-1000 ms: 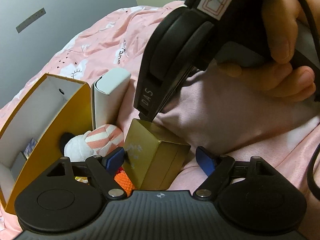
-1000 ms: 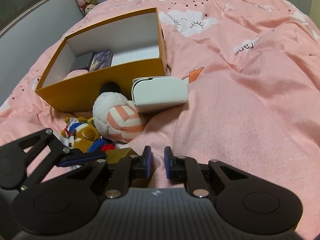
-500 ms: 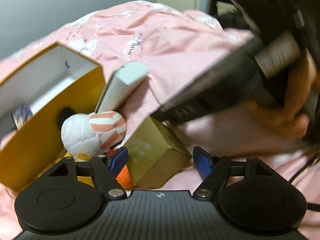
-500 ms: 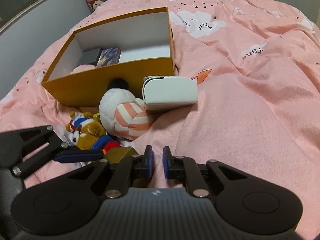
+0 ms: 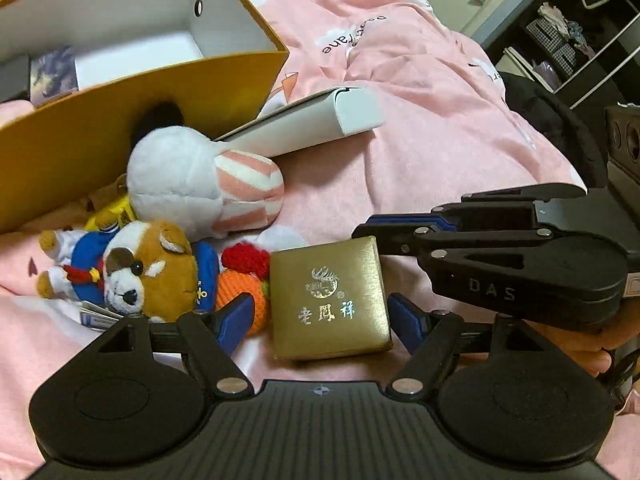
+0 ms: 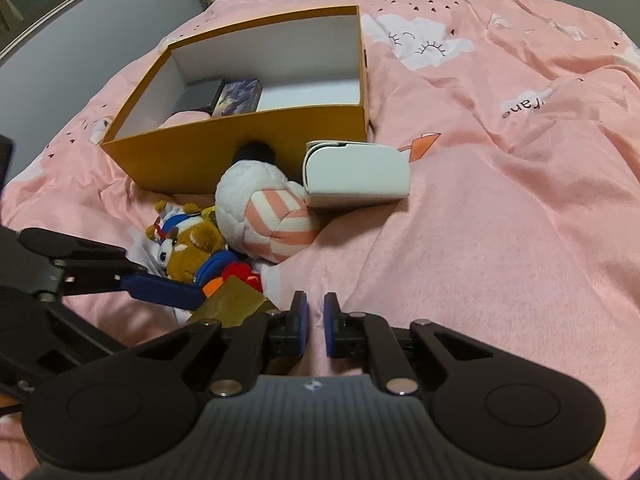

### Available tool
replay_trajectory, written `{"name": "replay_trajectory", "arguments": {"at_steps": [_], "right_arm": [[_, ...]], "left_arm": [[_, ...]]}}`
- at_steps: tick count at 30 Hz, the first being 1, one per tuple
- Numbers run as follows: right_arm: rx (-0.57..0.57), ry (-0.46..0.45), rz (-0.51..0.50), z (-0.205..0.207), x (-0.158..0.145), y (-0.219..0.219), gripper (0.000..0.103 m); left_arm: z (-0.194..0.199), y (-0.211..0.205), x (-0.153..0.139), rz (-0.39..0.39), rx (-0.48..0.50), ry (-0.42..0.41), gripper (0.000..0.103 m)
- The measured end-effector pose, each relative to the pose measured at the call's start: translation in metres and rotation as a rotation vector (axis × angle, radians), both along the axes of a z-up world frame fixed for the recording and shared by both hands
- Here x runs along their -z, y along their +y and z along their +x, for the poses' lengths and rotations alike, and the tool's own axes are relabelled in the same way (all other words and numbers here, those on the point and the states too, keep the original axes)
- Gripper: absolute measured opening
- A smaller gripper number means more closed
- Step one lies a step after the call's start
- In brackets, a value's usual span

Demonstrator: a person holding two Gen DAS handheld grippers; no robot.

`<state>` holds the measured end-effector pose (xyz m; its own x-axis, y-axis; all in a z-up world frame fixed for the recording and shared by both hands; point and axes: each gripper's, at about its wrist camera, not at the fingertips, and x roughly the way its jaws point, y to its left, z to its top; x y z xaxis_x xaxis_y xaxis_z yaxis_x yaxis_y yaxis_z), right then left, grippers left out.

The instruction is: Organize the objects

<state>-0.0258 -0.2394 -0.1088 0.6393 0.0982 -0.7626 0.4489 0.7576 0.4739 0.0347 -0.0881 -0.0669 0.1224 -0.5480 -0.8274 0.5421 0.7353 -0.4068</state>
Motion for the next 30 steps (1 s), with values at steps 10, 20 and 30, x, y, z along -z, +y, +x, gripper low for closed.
{"name": "replay_trajectory", "arguments": {"at_steps": [10, 20, 30], "right_arm": [[-0.005, 0.019, 0.027, 0.005, 0.001, -0.002, 0.012], [-0.008, 0.008, -0.007, 0.002, -0.019, -0.014, 0.014], [-0.062, 0.01, -0.083, 0.024, -0.068, -0.053, 0.034]], "left_arm": [[-0.002, -0.003, 0.001, 0.011, -0.006, 0.022, 0.081], [0.0, 0.006, -0.006, -0.038, -0.072, 0.018, 0.07], [0.017, 0.02, -0.047, -0.015, -0.157, -0.096, 0.07]]}}
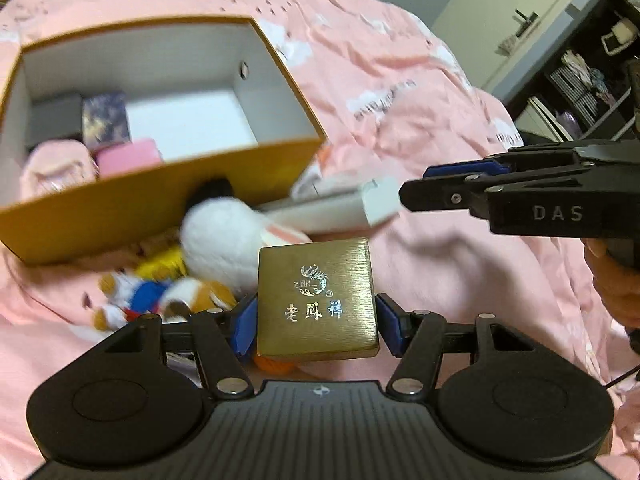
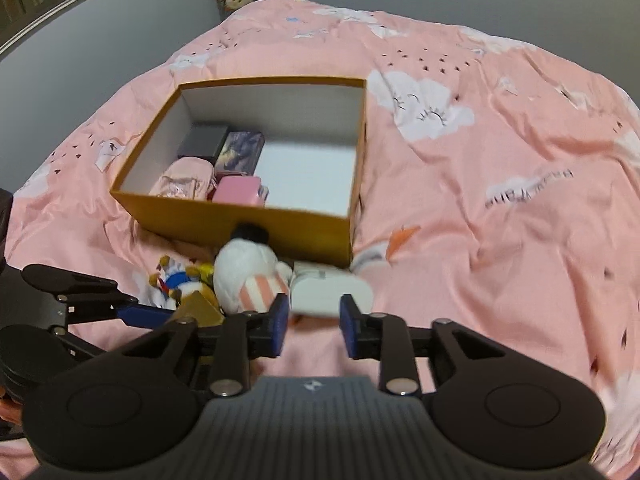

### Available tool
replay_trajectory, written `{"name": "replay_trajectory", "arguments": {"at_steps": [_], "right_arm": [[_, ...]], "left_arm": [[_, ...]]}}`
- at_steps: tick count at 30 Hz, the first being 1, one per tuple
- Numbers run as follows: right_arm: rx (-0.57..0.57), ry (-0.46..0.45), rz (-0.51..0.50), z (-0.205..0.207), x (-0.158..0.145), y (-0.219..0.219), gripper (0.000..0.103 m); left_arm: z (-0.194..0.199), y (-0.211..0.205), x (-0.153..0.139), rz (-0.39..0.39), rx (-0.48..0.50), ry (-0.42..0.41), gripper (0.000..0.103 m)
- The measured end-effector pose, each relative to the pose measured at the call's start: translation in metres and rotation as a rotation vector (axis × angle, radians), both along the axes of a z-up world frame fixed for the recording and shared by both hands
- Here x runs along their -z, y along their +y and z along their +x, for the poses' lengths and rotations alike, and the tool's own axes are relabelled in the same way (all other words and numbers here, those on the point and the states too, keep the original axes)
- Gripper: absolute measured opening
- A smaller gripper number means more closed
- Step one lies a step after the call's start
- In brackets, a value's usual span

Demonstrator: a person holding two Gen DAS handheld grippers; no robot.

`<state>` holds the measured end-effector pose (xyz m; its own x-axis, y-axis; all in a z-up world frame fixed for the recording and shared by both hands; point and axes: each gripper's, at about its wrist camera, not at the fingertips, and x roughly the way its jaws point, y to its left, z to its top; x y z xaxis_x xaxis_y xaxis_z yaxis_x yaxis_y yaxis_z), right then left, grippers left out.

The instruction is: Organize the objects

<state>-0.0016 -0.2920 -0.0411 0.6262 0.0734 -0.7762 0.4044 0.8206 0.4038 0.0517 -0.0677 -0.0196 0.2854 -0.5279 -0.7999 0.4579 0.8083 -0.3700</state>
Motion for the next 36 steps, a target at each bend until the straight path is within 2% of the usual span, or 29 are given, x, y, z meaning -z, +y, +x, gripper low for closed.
{"name": "replay_trajectory", "arguments": {"at_steps": [6, 9, 11, 13, 19, 29, 31, 36], "right_arm": [[-0.093, 0.1, -0.003, 0.049, 0.005, -0.024, 0.035], [-0.143, 0.18, 0.051, 0.075, 0.022, -0.037, 0.036], [-0.17, 0.233, 0.091, 0.09, 0.036, -0.045, 0.04], [-0.196, 0.287, 0.143, 0.103, 0.051, -0.052, 0.046], [-0.231, 0.42, 0.293, 0.138, 0.094, -0.071, 0.047], [-0.238, 0.55, 0.417, 0.164, 0.135, -0.082, 0.048], [-0.24, 0.577, 0.44, 0.166, 0.141, -0.083, 0.05], [-0.268, 0.627, 0.476, 0.168, 0.134, -0.087, 0.051]], "left_arm": [[0.021, -0.002, -0.008, 0.066, -0.065, -0.052, 0.07], [0.03, -0.002, -0.005, 0.102, -0.108, -0.067, 0.07], [0.035, 0.0, -0.003, 0.113, -0.13, -0.067, 0.07], [0.039, 0.004, -0.001, 0.1, -0.137, -0.047, 0.07], [0.048, 0.011, 0.004, 0.085, -0.136, -0.013, 0.07], [0.059, 0.02, 0.015, 0.069, -0.131, 0.031, 0.07], [0.061, 0.021, 0.017, 0.068, -0.131, 0.036, 0.07], [0.062, 0.022, 0.017, 0.069, -0.123, 0.038, 0.07]]}}
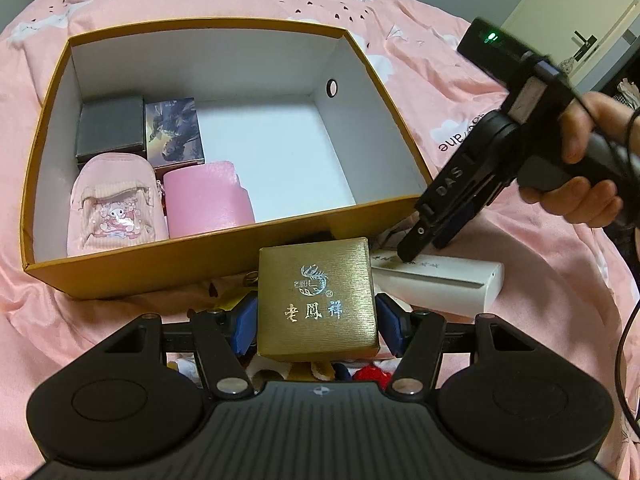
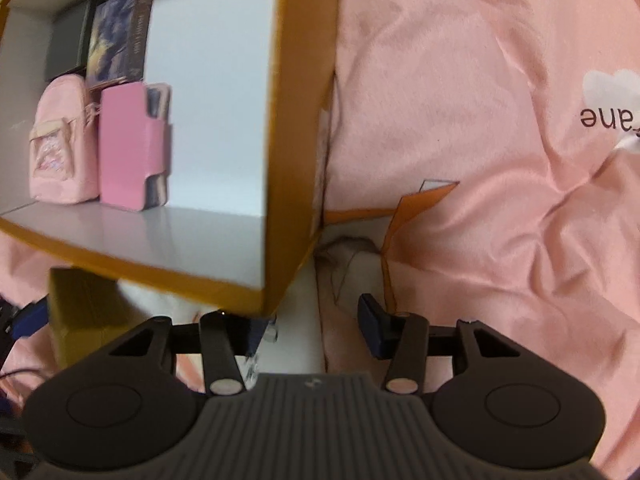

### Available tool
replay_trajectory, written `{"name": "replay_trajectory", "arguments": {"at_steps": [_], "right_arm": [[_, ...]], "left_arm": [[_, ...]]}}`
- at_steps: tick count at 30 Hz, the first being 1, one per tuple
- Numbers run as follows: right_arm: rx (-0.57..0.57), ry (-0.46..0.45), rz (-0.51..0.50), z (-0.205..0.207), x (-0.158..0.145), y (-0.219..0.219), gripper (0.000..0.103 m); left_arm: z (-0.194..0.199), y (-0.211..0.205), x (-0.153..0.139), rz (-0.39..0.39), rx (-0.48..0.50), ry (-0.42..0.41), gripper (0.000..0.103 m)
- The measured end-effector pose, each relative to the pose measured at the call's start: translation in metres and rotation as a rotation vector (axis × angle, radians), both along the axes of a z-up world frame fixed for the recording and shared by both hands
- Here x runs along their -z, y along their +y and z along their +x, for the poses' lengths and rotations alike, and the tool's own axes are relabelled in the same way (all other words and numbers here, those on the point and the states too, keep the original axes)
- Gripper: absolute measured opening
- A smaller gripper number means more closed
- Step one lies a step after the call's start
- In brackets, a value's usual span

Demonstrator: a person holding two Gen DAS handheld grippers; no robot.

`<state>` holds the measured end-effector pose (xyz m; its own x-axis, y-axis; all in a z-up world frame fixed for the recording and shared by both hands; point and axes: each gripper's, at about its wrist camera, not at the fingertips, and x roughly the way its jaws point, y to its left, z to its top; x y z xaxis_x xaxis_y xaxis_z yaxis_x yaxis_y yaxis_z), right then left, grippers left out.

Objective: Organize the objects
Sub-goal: 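Carry the gold box over the shoebox with the left tool while the right tool carries the glasses case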

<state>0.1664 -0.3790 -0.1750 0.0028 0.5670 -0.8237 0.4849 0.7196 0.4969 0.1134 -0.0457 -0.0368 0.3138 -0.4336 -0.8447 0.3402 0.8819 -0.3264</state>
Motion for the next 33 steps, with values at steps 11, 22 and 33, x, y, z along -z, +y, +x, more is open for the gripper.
{"name": "replay_trajectory", "arguments": {"at_steps": [11, 22, 33], "right_arm": [[-0.1, -0.004, 0.045, 0.01, -0.002, 0.026, 0.065], [-0.079, -0.069, -0.024, -0.004, -0.021, 0.036, 0.061], [0.015, -0.202, -0.126, -0.063, -0.093, 0.03, 0.061]], "left_arm": [[0.004, -0.001, 0.0, 0.015, 0.008, -0.009, 0.07], [0.002, 0.003, -0.002, 0.005, 0.018, -0.004, 0.07], [-0.005, 0.019, -0.022, -0.041, 0.023, -0.013, 0.07]]}}
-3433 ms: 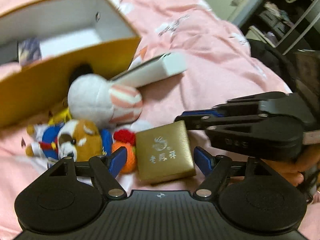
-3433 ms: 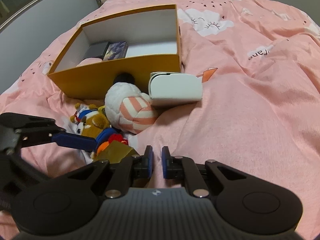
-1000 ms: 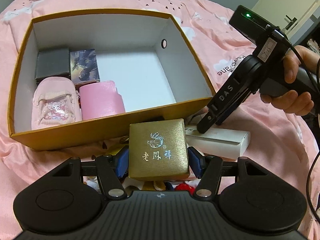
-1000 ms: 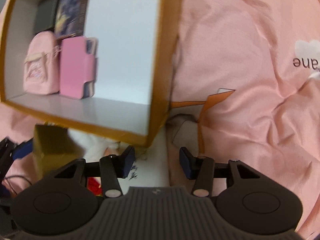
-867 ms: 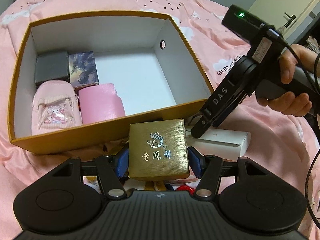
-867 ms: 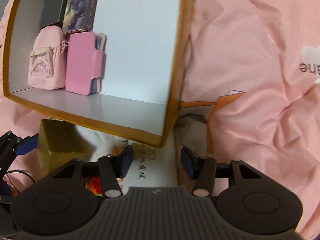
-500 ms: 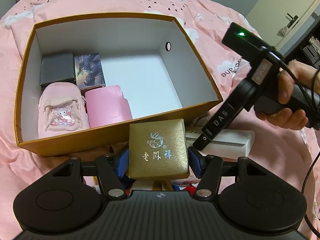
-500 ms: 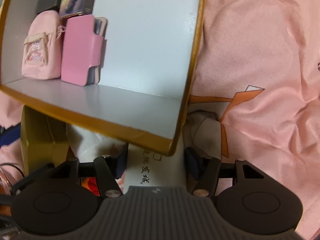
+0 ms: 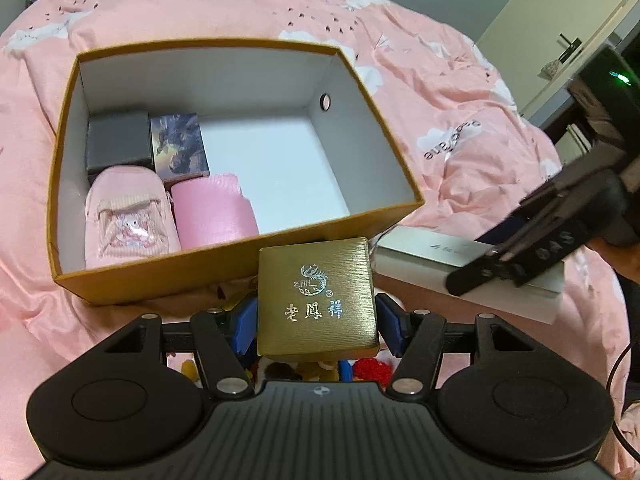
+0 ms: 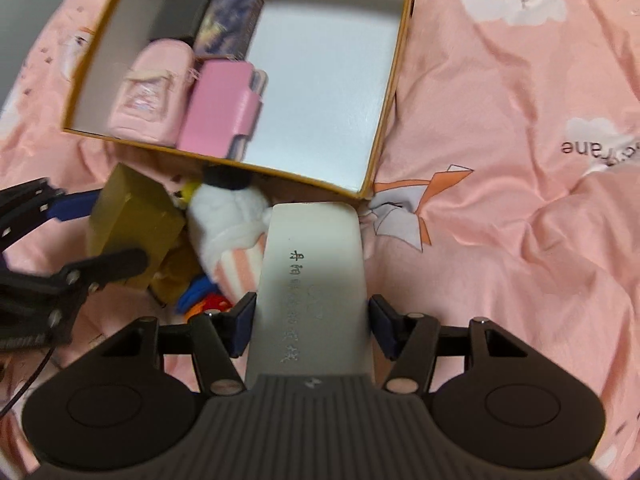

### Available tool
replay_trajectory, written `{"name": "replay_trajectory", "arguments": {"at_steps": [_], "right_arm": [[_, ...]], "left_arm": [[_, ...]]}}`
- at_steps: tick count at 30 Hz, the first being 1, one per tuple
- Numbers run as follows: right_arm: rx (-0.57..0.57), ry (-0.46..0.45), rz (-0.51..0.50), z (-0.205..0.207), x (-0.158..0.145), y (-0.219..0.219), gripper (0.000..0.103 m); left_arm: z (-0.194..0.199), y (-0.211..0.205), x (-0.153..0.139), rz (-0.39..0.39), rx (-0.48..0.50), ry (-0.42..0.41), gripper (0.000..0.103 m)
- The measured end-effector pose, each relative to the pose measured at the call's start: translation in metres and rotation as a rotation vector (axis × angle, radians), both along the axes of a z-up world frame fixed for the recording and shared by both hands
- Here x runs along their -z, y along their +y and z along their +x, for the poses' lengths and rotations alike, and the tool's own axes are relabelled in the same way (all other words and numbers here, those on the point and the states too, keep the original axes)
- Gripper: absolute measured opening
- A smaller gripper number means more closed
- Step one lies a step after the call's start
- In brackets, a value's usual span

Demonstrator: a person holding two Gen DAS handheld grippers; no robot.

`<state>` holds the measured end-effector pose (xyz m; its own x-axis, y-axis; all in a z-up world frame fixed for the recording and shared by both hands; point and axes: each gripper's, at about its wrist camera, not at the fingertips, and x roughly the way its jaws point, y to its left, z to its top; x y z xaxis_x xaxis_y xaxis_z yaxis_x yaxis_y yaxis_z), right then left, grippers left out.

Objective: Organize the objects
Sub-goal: 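Carry the gold box over the shoebox with the left tool while the right tool carries the glasses case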

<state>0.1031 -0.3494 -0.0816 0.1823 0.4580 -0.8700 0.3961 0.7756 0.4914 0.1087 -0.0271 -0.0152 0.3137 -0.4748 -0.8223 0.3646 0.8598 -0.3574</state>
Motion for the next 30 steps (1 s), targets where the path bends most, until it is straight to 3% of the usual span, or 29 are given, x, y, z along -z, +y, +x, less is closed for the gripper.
{"name": "replay_trajectory", "arguments": {"at_steps": [6, 10, 15, 21, 30], "right_arm": [[0.078, -0.122, -0.036, -0.011, -0.041, 0.007, 0.061], [0.146, -0.215, -0.074, -0.004, -0.067, 0.001, 0.061], [0.227, -0.293, -0.113, 0.024, -0.077, -0.014, 0.061], [0.295, -0.298, -0.18, 0.077, -0.054, -0.025, 0.061], [0.315, -0.182, -0.239, 0.149, 0.023, -0.015, 0.061]], "left_arm": [[0.01, 0.009, -0.027, -0.026, -0.009, -0.049, 0.07], [0.025, 0.014, -0.04, 0.006, -0.038, -0.096, 0.07], [0.055, 0.02, -0.041, 0.047, -0.088, -0.104, 0.07], [0.095, 0.03, -0.025, 0.071, -0.154, -0.092, 0.07], [0.131, 0.032, 0.01, 0.101, -0.179, -0.037, 0.07]]}}
